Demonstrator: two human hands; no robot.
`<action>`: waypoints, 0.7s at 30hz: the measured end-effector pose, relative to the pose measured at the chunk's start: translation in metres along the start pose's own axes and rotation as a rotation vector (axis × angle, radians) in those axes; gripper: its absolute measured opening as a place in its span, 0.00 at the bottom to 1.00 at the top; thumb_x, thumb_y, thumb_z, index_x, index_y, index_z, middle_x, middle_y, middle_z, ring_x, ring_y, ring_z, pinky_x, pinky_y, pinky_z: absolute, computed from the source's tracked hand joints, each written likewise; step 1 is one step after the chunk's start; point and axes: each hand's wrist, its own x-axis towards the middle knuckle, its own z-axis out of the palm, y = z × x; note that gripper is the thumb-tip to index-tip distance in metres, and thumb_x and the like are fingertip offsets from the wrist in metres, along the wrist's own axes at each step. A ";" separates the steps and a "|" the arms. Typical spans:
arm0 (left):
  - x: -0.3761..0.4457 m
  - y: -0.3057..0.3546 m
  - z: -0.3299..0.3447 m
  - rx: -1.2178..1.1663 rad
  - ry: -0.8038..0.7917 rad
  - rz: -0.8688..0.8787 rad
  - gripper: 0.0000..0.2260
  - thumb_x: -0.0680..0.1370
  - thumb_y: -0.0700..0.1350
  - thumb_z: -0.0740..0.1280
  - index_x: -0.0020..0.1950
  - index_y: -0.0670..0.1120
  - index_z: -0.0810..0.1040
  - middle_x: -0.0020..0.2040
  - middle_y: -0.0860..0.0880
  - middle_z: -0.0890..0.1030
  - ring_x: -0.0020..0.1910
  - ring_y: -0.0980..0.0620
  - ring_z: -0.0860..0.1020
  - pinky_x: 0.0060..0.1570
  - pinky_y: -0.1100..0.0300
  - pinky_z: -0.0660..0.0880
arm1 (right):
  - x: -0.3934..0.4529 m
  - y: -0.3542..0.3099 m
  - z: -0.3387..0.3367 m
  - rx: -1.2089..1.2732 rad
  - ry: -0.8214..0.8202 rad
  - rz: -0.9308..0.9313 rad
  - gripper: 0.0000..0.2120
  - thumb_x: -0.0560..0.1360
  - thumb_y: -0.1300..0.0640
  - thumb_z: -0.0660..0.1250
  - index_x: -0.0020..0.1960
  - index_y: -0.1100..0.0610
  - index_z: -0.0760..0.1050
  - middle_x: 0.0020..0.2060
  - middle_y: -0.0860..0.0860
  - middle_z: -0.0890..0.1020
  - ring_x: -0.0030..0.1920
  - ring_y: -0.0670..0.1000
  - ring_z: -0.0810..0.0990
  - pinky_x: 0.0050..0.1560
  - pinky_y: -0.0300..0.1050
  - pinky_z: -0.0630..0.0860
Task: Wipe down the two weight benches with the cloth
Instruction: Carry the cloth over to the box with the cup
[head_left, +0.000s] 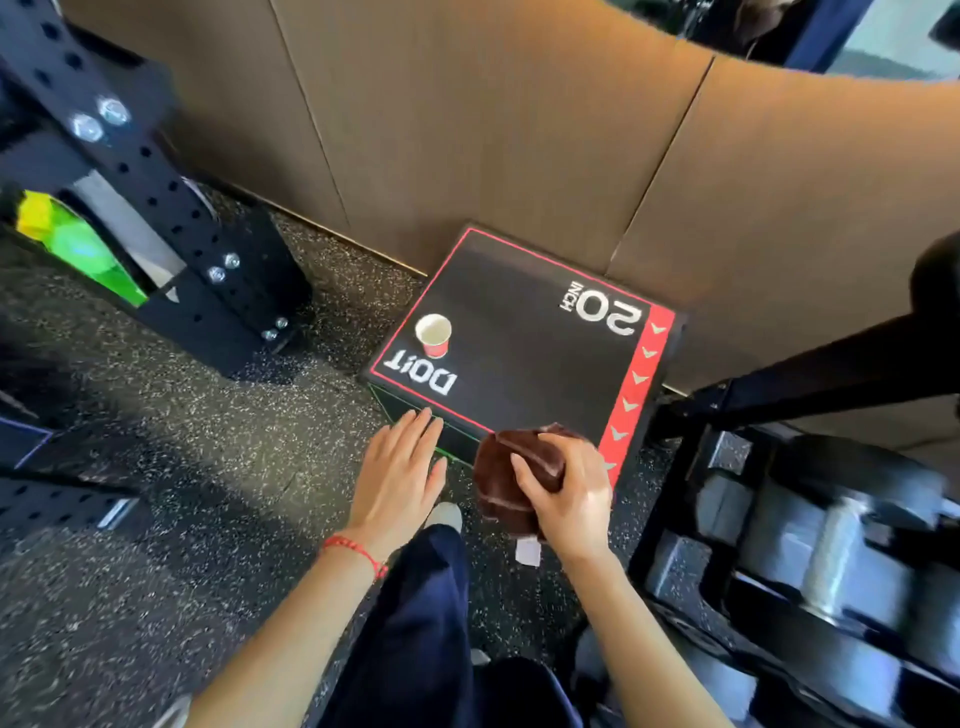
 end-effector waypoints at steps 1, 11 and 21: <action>0.016 -0.002 -0.001 0.008 -0.005 0.028 0.24 0.77 0.49 0.51 0.62 0.37 0.76 0.62 0.40 0.77 0.61 0.41 0.75 0.60 0.44 0.72 | 0.009 0.002 0.003 -0.021 0.011 0.026 0.18 0.71 0.46 0.68 0.47 0.61 0.79 0.44 0.54 0.82 0.47 0.55 0.79 0.53 0.51 0.71; 0.144 -0.016 -0.005 0.001 -0.064 0.228 0.19 0.76 0.43 0.66 0.65 0.37 0.73 0.64 0.40 0.75 0.64 0.41 0.72 0.62 0.43 0.70 | 0.085 0.019 0.033 -0.081 0.143 0.253 0.15 0.69 0.51 0.72 0.48 0.62 0.79 0.45 0.54 0.82 0.48 0.52 0.77 0.54 0.45 0.70; 0.203 -0.014 0.042 0.010 -0.209 0.194 0.26 0.80 0.53 0.47 0.62 0.37 0.76 0.61 0.40 0.77 0.61 0.41 0.75 0.59 0.43 0.72 | 0.127 0.077 0.051 -0.075 0.192 0.381 0.18 0.71 0.45 0.66 0.48 0.60 0.79 0.46 0.52 0.82 0.49 0.48 0.75 0.55 0.41 0.70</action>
